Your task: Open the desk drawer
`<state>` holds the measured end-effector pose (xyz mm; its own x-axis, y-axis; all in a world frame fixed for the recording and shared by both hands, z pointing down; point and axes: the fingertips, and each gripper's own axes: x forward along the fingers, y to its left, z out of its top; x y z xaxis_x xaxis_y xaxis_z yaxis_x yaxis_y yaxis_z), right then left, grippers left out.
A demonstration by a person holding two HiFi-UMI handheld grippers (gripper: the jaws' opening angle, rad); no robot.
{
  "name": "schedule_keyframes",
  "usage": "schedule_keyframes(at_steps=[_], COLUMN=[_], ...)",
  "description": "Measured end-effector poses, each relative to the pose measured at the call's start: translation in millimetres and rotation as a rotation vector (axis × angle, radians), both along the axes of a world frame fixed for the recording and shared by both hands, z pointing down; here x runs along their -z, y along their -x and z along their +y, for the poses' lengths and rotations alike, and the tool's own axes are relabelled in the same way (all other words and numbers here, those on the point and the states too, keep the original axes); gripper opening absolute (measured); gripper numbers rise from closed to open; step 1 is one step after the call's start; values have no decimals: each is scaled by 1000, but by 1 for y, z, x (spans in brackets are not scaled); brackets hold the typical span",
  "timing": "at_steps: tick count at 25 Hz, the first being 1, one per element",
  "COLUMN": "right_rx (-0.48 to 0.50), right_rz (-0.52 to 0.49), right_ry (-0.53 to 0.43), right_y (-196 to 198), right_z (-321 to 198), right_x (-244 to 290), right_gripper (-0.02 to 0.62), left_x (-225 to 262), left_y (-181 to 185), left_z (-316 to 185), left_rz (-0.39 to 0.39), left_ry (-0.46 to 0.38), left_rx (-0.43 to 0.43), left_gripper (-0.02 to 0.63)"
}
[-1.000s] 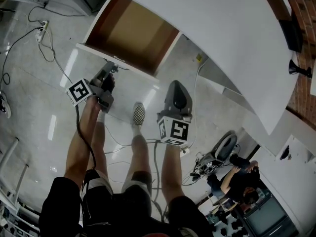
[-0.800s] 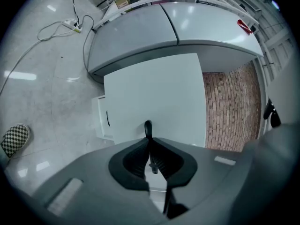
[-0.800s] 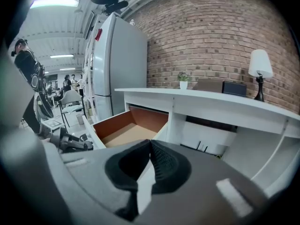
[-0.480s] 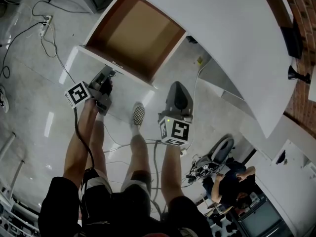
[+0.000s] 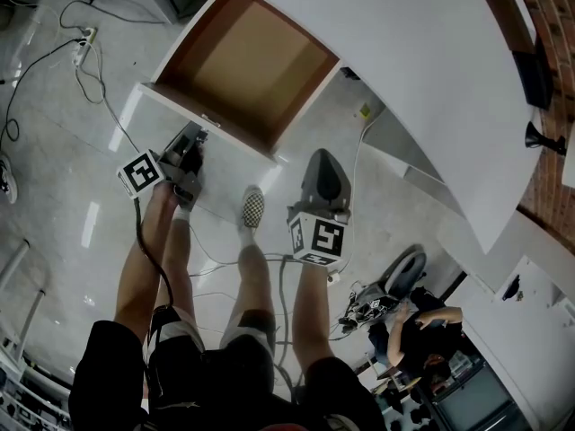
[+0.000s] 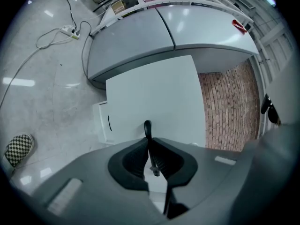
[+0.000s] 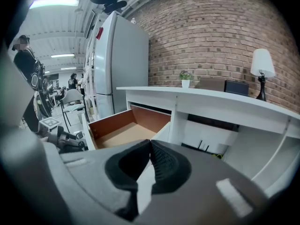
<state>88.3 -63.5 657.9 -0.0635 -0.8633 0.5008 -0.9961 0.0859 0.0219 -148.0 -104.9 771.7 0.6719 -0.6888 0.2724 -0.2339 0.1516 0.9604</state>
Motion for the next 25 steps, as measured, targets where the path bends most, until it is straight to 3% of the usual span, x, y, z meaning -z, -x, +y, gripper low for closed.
schedule_keyframes(at_steps=[4, 9, 15, 19, 23, 25], right_rx=[0, 5, 15, 20, 22, 27], right_rz=[-3, -13, -17, -17, -18, -21], right_ry=[3, 3, 3, -2, -6, -9], right_y=[0, 2, 6, 4, 2, 1], right_z=[-3, -4, -4, -4, -2, -1], right_x=[-3, -5, -6, -4, -3, -2], right_gripper=[5, 5, 5, 5, 5, 5], left_x=[-8, -6, -14, -11, -18, -13], left_y=[5, 4, 2, -1, 13, 15], left_z=[-1, -2, 11, 14, 16, 17], left_rz=[-100, -116, -110, -35, -130, -136], left_ry=[-33, -45, 1, 46, 15, 10], left_rx=[-47, -50, -52, 4, -19, -5], left_gripper=[41, 48, 260, 302, 313, 313])
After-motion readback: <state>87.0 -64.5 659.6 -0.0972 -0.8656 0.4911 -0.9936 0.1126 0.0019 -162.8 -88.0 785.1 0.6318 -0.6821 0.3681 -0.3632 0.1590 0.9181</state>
